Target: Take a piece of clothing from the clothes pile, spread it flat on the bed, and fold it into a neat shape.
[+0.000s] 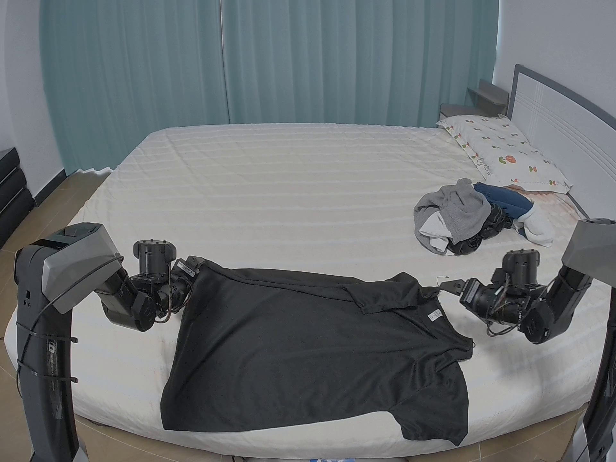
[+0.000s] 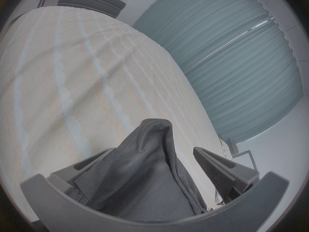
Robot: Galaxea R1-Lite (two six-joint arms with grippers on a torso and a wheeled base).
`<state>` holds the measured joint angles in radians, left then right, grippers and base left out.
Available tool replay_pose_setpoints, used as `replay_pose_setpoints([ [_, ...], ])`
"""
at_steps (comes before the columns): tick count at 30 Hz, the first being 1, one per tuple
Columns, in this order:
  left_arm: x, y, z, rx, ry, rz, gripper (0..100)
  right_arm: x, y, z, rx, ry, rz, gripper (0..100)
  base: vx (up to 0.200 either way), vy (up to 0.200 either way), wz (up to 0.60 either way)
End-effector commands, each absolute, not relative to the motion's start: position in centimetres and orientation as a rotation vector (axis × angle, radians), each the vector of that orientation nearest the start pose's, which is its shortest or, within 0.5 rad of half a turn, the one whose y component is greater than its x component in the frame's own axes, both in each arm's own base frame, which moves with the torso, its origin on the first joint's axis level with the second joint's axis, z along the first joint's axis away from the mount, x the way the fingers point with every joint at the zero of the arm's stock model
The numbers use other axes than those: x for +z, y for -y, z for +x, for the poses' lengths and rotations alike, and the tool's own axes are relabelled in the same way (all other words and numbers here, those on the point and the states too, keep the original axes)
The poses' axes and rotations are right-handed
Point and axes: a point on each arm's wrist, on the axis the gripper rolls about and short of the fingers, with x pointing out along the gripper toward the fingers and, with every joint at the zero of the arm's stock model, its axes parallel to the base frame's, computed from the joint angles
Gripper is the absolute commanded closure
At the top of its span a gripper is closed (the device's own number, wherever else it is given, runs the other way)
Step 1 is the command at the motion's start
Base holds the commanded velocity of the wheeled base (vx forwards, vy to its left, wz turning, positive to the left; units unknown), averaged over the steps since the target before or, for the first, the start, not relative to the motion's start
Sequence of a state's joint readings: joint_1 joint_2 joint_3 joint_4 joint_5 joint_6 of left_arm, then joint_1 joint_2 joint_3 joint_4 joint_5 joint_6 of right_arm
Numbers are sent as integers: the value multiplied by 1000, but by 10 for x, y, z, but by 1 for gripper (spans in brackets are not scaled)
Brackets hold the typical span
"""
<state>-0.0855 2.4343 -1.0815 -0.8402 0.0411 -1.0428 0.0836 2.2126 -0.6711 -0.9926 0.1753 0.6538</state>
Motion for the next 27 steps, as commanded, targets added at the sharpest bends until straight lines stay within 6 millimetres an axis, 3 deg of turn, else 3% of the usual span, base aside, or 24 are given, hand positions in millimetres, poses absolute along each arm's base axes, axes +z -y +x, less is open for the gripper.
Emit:
replay_pose_setpoints([
  [1, -6, 33, 427, 228, -475, -1002, 0, 9, -92, 371, 176, -676, 678, 0, 0, 0, 0],
  [7, -1, 31, 426, 234, -464, -1042, 0, -8, -129, 404, 156, -764, 746, 0, 0, 0, 0],
  [15, -4, 31, 427, 234, -464, -1035, 0, -18, -157, 420, 169, -817, 725, 0, 0, 0, 0],
  [23, -4, 31, 428, 234, -464, -1034, 0, -19, -163, 425, 163, -833, 717, 0, 0, 0, 0],
  [26, -4, 31, 427, 234, -464, -1034, 0, -13, -167, 423, 171, -823, 713, 0, 0, 0, 0],
  [27, -4, 31, 427, 233, -464, -1032, 0, -2, -168, 423, 170, -792, 712, 0, 0, 0, 0],
])
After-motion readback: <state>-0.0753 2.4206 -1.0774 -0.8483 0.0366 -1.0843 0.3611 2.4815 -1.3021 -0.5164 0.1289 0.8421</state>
